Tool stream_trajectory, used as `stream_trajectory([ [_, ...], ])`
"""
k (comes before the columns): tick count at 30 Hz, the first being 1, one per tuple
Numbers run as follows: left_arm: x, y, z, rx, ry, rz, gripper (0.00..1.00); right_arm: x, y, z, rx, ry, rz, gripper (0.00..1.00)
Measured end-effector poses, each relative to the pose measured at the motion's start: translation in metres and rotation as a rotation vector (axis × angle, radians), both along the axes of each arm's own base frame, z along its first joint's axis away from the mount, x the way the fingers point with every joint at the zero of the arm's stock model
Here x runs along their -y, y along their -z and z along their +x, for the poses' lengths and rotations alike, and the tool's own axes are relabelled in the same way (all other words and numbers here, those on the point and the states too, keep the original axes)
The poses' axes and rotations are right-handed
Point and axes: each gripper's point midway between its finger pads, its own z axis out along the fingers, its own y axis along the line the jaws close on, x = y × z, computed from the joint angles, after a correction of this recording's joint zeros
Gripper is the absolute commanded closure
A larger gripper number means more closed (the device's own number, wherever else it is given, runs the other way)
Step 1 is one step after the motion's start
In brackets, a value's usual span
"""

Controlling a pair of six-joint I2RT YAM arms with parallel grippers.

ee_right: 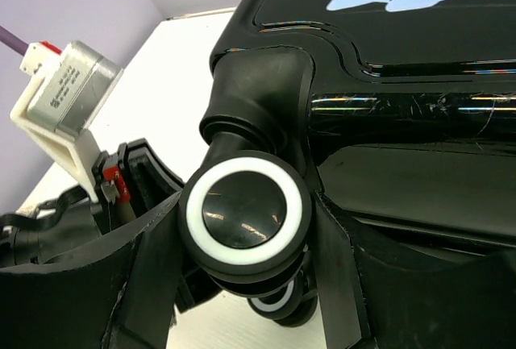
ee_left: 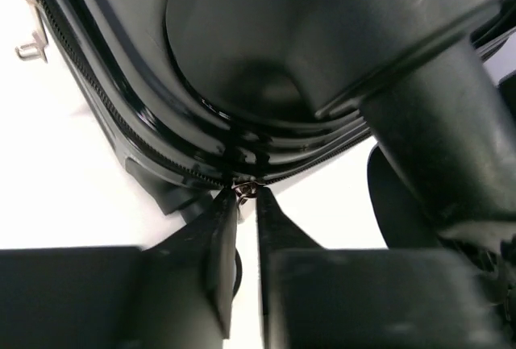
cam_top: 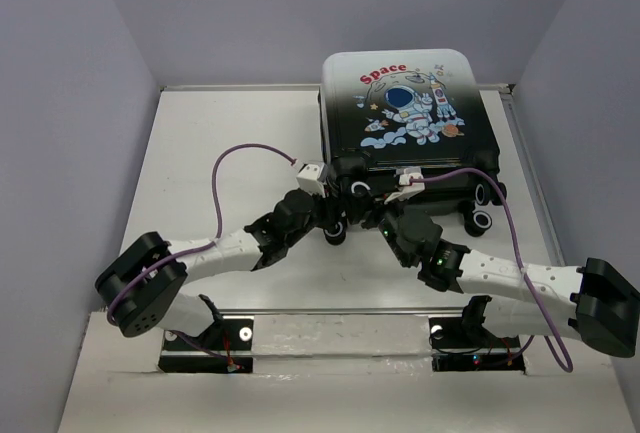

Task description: Pack the luggage

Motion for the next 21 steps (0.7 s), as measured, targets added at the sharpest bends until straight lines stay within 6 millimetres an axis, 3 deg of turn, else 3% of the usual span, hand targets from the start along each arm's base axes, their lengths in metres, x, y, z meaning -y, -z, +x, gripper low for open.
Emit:
stream_trajectory([
  [11,0.002,0.004,-0.003,-0.004,-0.016,0.028,0.94,0.007,0.001,-0.001,-0.006,0.003,-0.006,0.93],
  [17,-0.004,0.002,-0.010,-0.025,-0.044,0.040,0.94,0.017,-0.001,-0.020,-0.018,-0.060,0.009,0.93],
  [21,-0.030,0.008,0.004,-0.025,-0.158,0.098,0.94,0.028,-0.036,-0.030,0.028,-0.071,0.125,0.93],
])
